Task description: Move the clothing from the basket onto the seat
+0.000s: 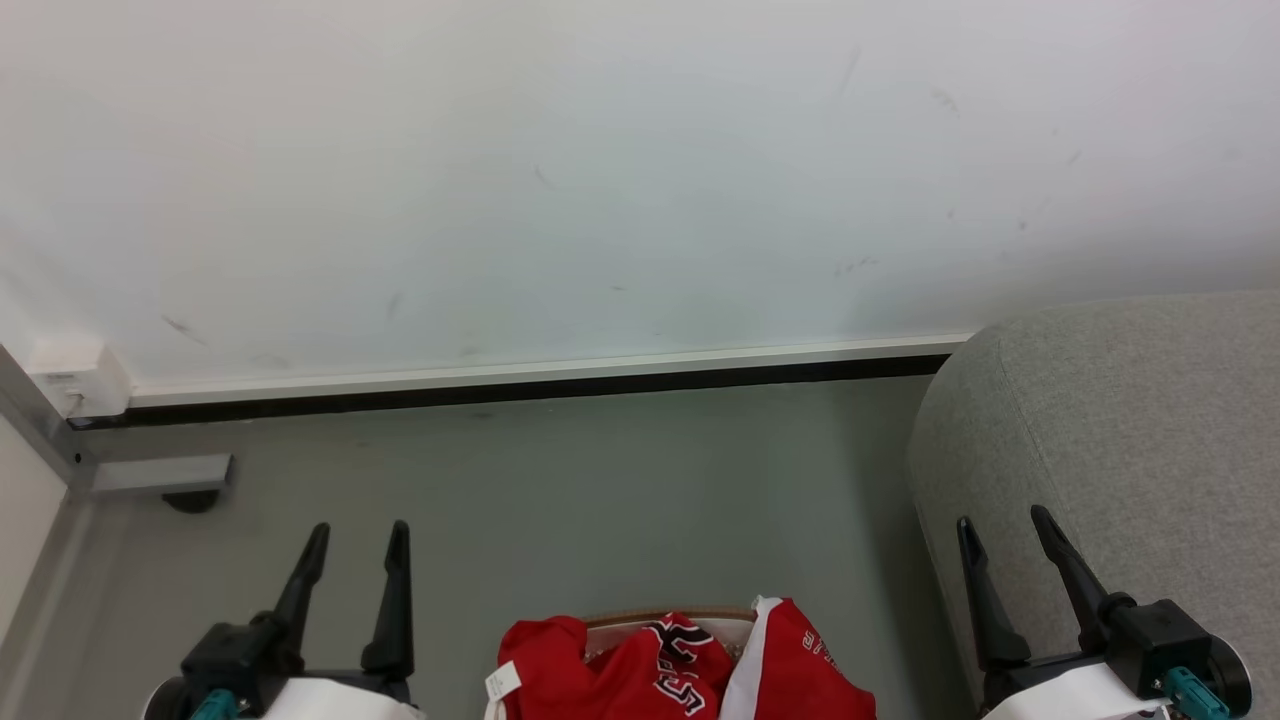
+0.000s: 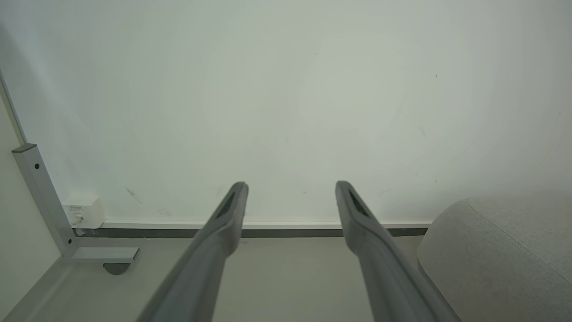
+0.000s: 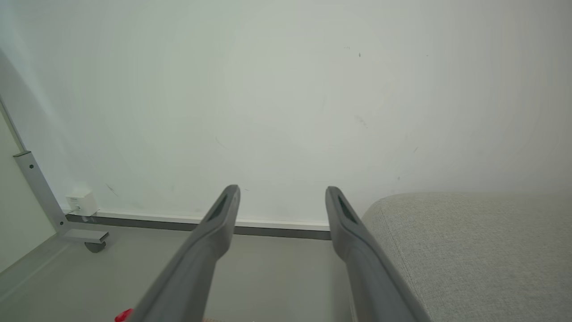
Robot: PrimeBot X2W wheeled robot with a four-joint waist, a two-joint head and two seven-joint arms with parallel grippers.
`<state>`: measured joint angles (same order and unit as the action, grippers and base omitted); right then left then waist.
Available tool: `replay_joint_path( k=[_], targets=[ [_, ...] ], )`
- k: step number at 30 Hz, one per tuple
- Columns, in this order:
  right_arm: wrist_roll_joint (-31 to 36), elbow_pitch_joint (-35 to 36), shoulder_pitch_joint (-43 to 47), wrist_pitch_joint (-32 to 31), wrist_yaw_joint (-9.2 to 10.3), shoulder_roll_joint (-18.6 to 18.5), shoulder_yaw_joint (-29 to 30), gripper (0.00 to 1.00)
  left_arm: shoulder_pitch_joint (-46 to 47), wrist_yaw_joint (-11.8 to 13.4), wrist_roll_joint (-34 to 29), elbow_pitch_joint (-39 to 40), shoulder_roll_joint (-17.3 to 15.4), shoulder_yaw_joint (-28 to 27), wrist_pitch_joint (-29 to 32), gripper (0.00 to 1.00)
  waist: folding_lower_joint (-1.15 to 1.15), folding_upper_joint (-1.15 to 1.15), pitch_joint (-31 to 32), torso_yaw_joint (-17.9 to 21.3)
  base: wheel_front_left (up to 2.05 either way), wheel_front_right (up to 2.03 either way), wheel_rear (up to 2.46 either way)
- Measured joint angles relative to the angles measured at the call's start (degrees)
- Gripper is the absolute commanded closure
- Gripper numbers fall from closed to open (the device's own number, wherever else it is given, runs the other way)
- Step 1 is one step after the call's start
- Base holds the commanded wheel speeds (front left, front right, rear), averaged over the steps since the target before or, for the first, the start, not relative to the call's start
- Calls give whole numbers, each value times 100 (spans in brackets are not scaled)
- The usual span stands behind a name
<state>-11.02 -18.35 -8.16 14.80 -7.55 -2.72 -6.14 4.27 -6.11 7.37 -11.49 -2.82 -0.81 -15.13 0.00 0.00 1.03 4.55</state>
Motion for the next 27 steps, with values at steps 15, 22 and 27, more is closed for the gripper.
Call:
replay_joint_path(
  k=[15, 22, 27],
  targets=[
    [-470, 86, -85, 8, 0, 3, -118, 0, 16, 1, 113, -145, 3, 21, 0, 0, 0, 0, -86, 186, 0, 0, 0],
    [-828, 207, -112, 9, -1, 4, -100, 0, 64, -40, 105, -296, 3, 25, -1, 0, 0, 0, -229, 527, 0, 0, 0],
    [-827, 293, -143, 14, 0, 3, -80, 0, 185, -63, 84, -514, 4, 107, -1, 0, 0, 0, -417, 800, 0, 0, 0]
  ],
)
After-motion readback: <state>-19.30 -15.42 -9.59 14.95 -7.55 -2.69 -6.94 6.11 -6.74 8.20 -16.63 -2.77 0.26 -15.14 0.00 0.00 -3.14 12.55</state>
